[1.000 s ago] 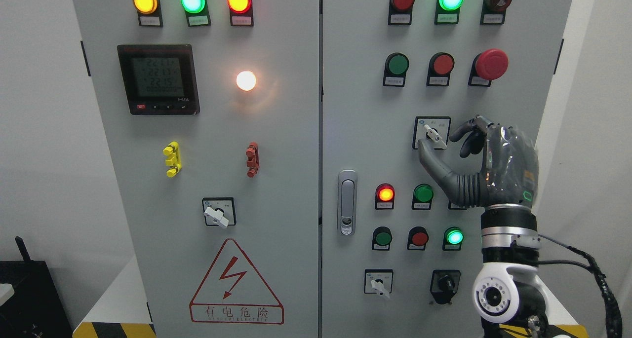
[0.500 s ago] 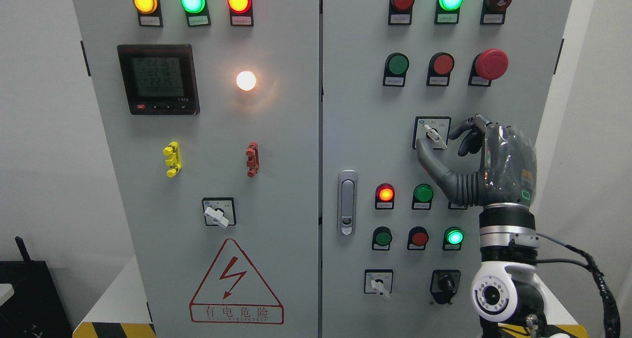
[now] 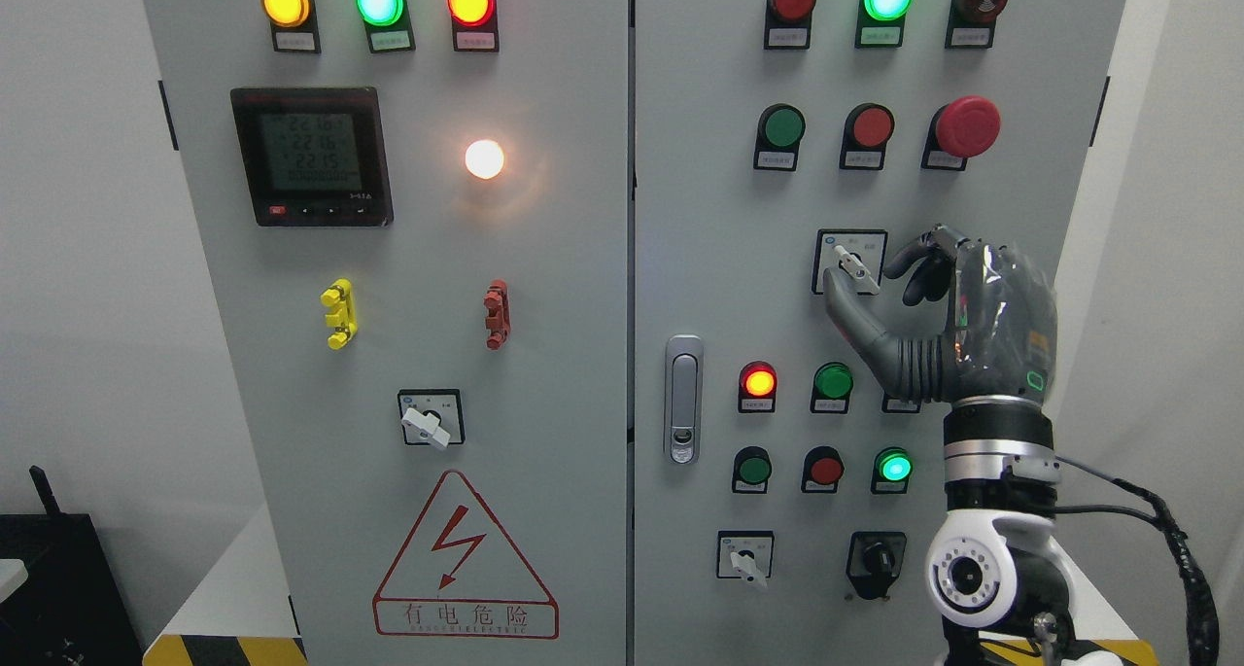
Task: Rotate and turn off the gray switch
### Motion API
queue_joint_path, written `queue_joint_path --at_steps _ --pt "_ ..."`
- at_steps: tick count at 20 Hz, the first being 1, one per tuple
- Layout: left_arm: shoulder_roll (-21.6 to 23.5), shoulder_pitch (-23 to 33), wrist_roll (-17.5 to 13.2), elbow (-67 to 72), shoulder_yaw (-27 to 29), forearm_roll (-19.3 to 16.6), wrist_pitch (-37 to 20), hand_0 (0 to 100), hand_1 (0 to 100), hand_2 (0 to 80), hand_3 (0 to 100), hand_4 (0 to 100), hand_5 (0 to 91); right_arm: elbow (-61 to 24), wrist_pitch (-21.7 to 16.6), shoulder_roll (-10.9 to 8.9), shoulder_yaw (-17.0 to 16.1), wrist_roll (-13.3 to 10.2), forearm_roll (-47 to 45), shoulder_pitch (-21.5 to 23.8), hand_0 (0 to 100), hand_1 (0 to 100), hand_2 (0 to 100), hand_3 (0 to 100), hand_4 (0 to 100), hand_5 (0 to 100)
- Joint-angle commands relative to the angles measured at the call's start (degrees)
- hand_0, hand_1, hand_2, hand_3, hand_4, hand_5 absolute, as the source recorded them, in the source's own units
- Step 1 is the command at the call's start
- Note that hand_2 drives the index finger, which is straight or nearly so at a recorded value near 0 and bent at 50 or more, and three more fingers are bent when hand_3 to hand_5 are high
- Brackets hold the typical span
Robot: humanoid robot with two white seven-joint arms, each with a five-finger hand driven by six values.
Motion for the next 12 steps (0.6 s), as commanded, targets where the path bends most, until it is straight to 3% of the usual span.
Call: queue_joint_path --at_steps 1,12 --pt "0.0 0.0 0.0 1.3 1.8 -0.4 0.0 12 39 0.0 0 0 0.0 0.8 0.1 0.03 -1.0 0.0 0.2 -0.4 9 39 62 83 82 99" --pt "0.0 0.0 0.0 1.3 1.8 -0.4 0.0 12 39 0.0 0 0 0.0 1.0 0.1 0.03 -0.9 0.0 1.2 -0.4 10 41 61 84 82 99"
